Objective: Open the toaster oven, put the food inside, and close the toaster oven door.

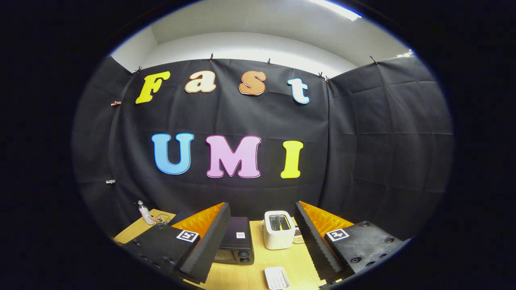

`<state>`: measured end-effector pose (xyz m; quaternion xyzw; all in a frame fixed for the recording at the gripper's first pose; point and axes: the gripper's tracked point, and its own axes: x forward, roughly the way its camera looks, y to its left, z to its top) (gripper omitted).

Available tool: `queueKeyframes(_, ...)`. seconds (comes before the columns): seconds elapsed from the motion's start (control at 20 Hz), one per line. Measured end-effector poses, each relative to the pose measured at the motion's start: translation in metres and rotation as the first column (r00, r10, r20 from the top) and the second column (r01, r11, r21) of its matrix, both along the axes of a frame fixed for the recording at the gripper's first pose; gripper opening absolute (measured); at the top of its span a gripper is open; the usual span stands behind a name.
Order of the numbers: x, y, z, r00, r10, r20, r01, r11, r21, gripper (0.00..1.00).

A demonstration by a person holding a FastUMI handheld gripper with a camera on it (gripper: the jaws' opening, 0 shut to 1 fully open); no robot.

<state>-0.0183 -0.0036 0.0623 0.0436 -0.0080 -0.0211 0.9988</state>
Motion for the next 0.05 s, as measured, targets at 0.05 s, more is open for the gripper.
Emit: queueKeyframes(0.05,-0.0007,0.0020,-0.0012,1.000,0.003,-0.002,-0.003,1.000,0.000,0.98)
